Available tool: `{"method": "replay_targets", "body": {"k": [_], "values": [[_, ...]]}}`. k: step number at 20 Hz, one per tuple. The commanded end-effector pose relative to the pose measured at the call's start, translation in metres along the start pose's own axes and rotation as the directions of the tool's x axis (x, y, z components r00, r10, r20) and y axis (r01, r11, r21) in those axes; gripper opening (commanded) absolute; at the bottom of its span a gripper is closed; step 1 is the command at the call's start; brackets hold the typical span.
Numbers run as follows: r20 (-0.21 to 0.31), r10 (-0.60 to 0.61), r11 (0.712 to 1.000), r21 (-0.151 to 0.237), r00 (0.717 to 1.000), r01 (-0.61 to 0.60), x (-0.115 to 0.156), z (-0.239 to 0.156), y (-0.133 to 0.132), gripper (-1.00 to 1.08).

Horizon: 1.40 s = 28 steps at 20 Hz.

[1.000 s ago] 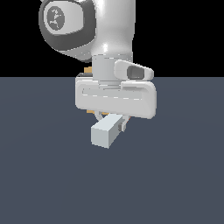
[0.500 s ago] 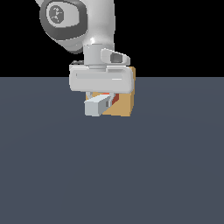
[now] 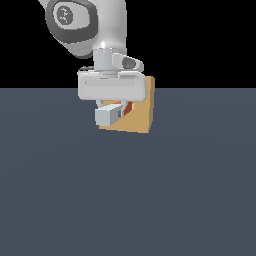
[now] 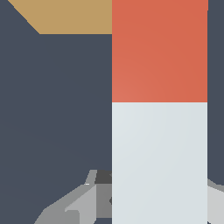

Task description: Insert the peg into the horizontal hole in a box.

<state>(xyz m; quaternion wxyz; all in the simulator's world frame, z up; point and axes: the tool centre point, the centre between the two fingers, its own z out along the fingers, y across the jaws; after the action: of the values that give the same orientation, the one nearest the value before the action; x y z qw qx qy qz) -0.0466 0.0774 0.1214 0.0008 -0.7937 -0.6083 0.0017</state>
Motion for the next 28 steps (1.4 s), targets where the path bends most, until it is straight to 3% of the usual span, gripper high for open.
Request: {"method": "replay_targets", "body": {"k": [1, 14, 28], "values": [[-0.002, 0.001, 1.000, -0.003, 1.000, -0.001, 0.000, -0.002, 0.001, -1.00], [-0.001, 0.000, 1.000, -0.002, 1.000, 0.000, 0.010, -0.001, 0.001, -1.00], [-0.003, 0.000, 1.000, -0.005, 1.000, 0.000, 0.110, -0.003, 0.001, -1.00]]}}
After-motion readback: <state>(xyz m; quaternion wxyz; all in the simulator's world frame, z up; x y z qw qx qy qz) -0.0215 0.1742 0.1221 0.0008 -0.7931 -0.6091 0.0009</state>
